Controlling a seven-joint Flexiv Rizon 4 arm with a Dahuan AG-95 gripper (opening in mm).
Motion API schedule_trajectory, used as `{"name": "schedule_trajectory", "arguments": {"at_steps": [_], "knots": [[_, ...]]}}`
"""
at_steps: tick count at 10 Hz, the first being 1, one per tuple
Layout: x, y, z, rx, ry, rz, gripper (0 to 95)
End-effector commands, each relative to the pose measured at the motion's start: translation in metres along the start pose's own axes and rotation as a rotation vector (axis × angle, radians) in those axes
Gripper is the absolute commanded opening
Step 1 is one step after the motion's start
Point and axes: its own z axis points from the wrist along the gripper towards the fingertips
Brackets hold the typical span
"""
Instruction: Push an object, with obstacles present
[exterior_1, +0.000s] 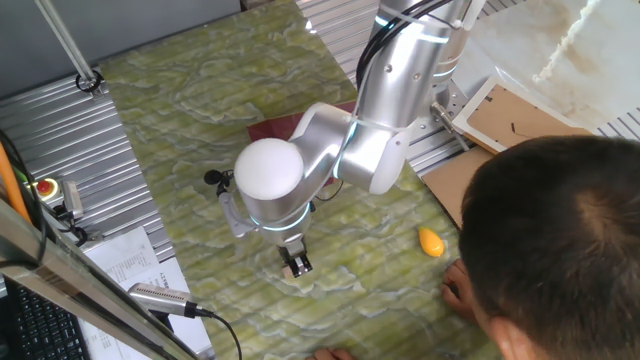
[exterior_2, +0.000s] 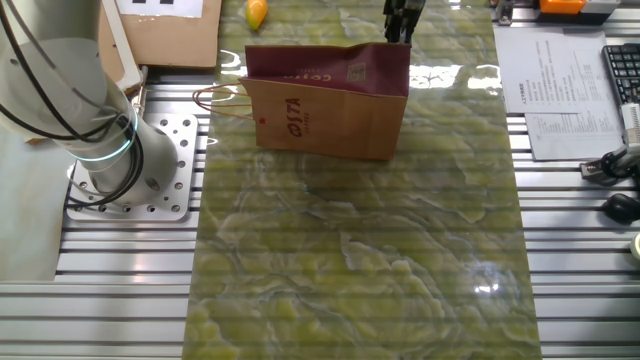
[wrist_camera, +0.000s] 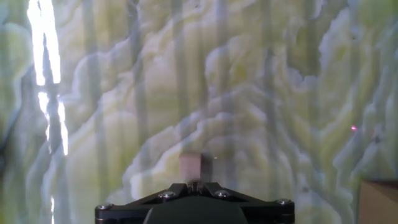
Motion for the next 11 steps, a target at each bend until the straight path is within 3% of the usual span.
{"name": "schedule_trajectory", "arguments": {"at_steps": [1, 5, 8, 11], "knots": [[-0.007, 0.002, 0.003, -0.003, -0.001, 0.001, 0.0], [-0.023, 0.005, -0.001, -0.003, 0.002, 0.015, 0.0], [-0.023, 0.005, -0.002, -0.003, 0.011, -0.009, 0.0], [-0.017, 0.014, -0.021, -0.016, 0.041, -0.028, 0.0]]}}
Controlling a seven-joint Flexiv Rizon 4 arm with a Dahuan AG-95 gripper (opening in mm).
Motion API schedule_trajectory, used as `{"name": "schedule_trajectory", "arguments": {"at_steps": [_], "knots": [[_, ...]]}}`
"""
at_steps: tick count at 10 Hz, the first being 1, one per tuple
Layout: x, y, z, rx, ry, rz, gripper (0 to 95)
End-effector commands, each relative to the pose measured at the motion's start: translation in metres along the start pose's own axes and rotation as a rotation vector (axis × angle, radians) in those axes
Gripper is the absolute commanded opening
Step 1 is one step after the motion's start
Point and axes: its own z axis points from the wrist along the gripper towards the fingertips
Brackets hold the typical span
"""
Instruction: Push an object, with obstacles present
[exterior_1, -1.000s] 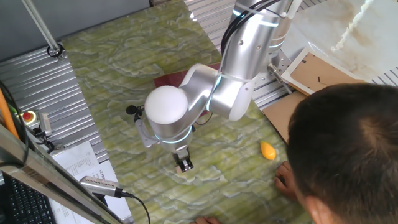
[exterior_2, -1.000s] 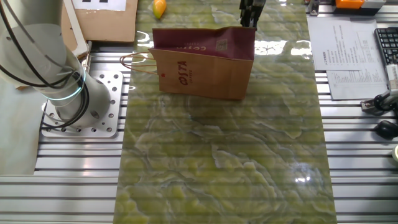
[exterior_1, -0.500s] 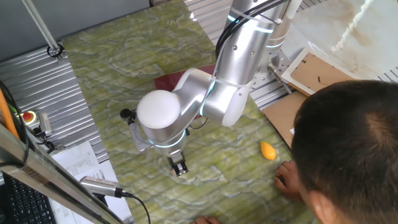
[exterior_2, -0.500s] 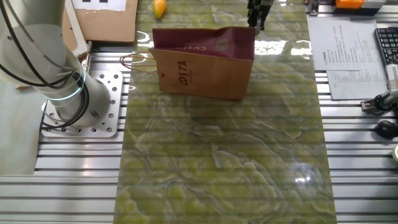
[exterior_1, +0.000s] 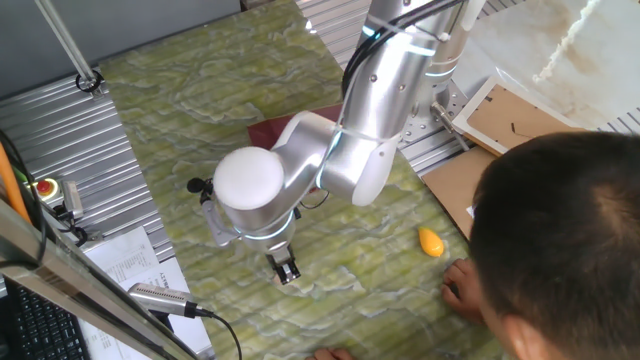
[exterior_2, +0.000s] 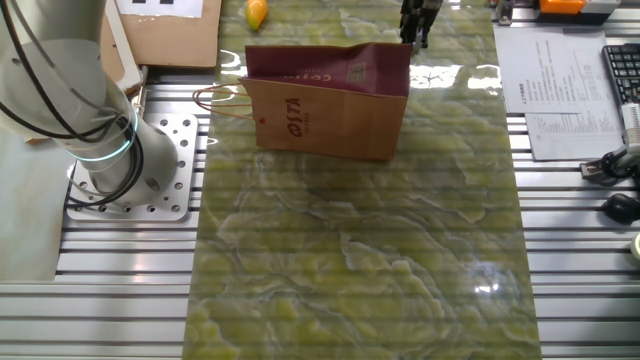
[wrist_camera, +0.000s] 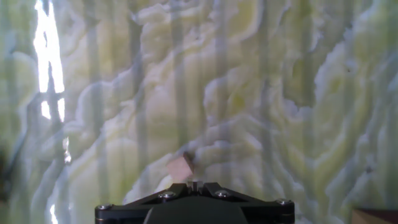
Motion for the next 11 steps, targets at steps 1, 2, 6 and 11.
{"name": "schedule_trajectory", "arguments": {"at_steps": [1, 2, 6, 11], "knots": [[0.001, 0.007, -0.007, -0.009, 0.002, -0.029, 0.0], [0.001, 0.008, -0.007, -0.022, -0.001, -0.050, 0.0], [-0.008, 0.022, -0.010, -0.052, -0.008, -0.093, 0.0], [-0.015, 0.029, -0.002, -0.069, -0.018, -0.126, 0.0]]}}
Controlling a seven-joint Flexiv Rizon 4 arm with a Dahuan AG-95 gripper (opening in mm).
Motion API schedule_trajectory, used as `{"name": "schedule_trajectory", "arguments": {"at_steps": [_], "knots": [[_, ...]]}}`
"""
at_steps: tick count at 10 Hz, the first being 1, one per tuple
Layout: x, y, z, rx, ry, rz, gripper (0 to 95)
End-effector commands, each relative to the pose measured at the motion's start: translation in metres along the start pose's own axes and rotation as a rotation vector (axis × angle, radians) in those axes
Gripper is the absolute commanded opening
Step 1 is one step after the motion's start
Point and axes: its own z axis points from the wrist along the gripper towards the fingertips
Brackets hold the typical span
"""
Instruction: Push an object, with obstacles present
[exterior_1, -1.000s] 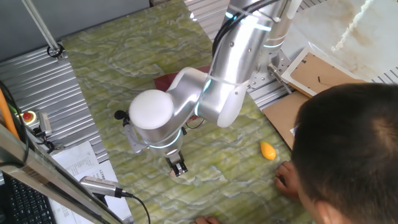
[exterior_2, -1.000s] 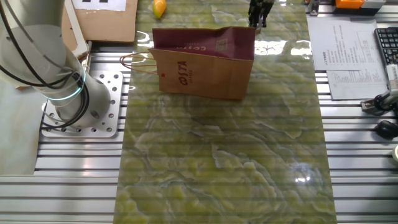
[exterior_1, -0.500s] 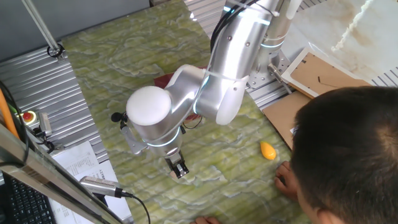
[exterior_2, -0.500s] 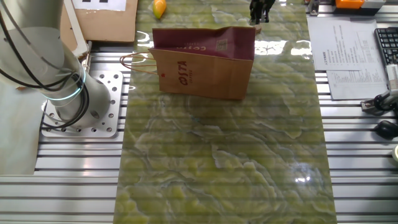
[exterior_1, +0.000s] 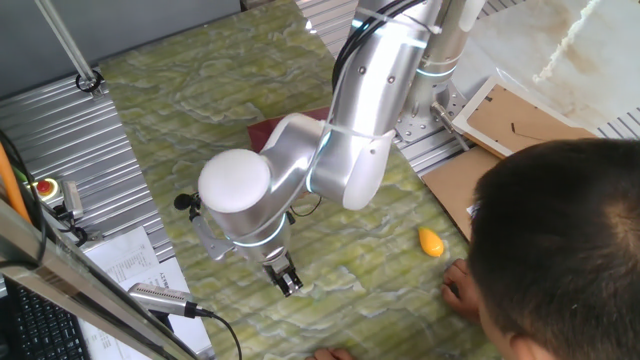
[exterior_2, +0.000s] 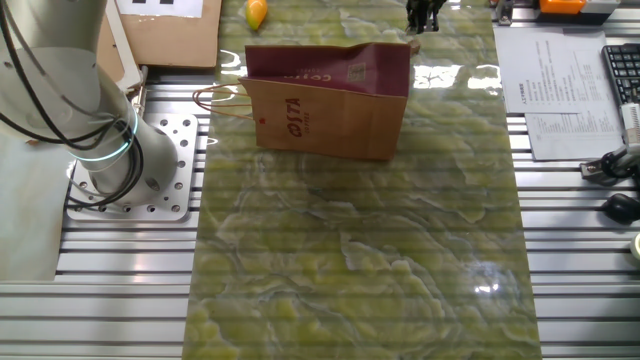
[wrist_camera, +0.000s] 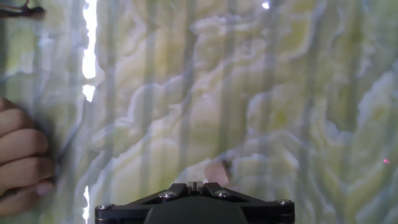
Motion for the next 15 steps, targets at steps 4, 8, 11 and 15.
{"name": "schedule_trajectory", "arguments": {"at_steps": [4, 8, 11, 15], "knots": [[-0.004, 0.006, 0.011, -0.003, -0.003, -0.040, 0.0], [-0.006, 0.000, 0.019, 0.014, -0.006, -0.047, 0.0], [-0.008, -0.014, 0.017, 0.021, -0.008, -0.056, 0.0], [-0.009, -0.028, 0.016, 0.027, -0.007, -0.059, 0.0]]}}
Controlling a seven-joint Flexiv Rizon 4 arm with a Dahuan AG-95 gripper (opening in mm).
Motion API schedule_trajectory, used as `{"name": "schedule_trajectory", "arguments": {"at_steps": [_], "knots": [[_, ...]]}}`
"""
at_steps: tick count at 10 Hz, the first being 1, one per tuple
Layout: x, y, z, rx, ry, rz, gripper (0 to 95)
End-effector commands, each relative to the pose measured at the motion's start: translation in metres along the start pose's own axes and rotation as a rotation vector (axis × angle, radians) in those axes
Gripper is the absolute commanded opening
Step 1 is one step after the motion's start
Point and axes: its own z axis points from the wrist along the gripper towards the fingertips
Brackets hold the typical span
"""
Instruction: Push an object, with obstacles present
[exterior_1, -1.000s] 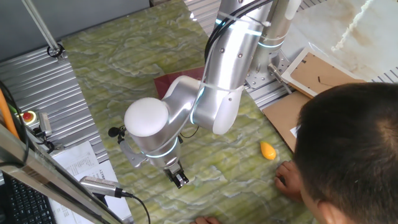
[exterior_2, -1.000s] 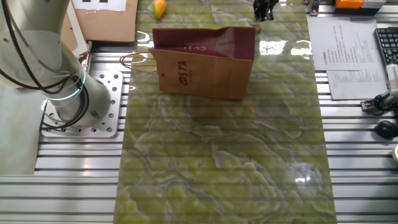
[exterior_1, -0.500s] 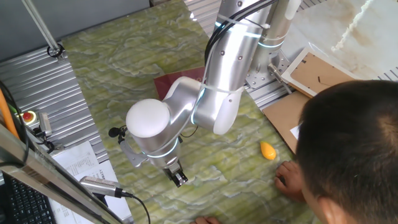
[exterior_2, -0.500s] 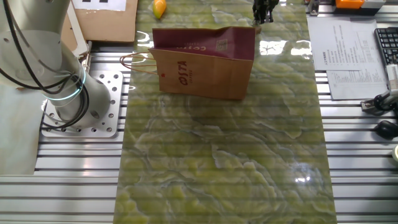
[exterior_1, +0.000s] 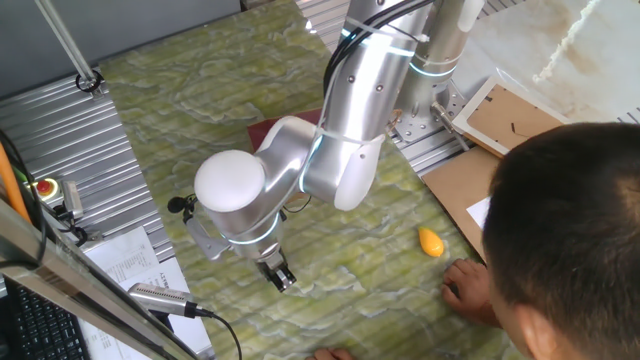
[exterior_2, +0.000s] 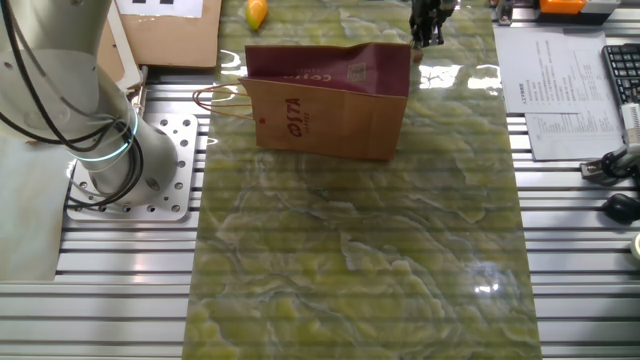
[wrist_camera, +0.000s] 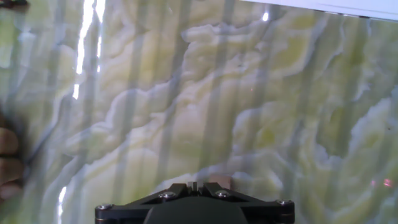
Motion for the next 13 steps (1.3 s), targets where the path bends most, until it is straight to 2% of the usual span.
{"name": "schedule_trajectory", "arguments": {"at_steps": [1, 9, 13], "knots": [[0.000, -0.003, 0.000, -0.001, 0.002, -0.001, 0.0], [0.001, -0.019, 0.000, 0.027, -0.007, -0.002, 0.0], [0.002, -0.029, -0.002, 0.028, -0.015, 0.006, 0.0]]}}
